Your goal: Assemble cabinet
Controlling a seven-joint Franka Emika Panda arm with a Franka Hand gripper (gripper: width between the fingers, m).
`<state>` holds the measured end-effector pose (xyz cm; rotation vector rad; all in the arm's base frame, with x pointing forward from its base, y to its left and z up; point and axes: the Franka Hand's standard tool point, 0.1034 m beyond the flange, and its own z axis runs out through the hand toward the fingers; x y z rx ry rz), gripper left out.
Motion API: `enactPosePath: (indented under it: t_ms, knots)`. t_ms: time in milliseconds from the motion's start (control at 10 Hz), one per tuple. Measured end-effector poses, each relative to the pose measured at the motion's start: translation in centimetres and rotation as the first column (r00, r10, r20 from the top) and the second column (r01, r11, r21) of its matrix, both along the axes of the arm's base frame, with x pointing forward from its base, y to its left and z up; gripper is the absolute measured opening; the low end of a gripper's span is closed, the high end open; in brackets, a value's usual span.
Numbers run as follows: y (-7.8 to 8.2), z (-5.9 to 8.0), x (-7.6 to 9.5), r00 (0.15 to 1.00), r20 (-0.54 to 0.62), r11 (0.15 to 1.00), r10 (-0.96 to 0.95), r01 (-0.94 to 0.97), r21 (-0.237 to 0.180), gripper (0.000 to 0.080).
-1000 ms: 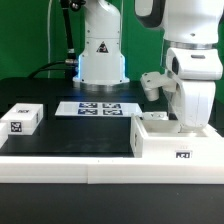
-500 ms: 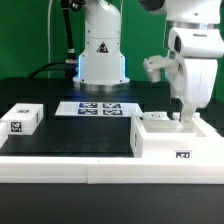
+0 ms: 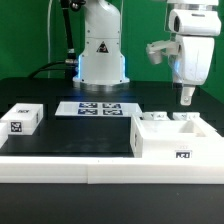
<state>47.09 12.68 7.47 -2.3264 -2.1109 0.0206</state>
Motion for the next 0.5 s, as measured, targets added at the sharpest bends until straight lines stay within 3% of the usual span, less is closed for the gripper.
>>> enactPosePath:
  t_ms: [200, 500]
  knots:
    - [0.2, -0.1, -0.2, 1.000, 0.004, 1.000, 0.003, -0.003, 0.003, 0.0797]
    - [3.0, -1.6, -3.0, 0.998, 0.005, 0.998, 0.060, -0.060, 0.033, 0.0797]
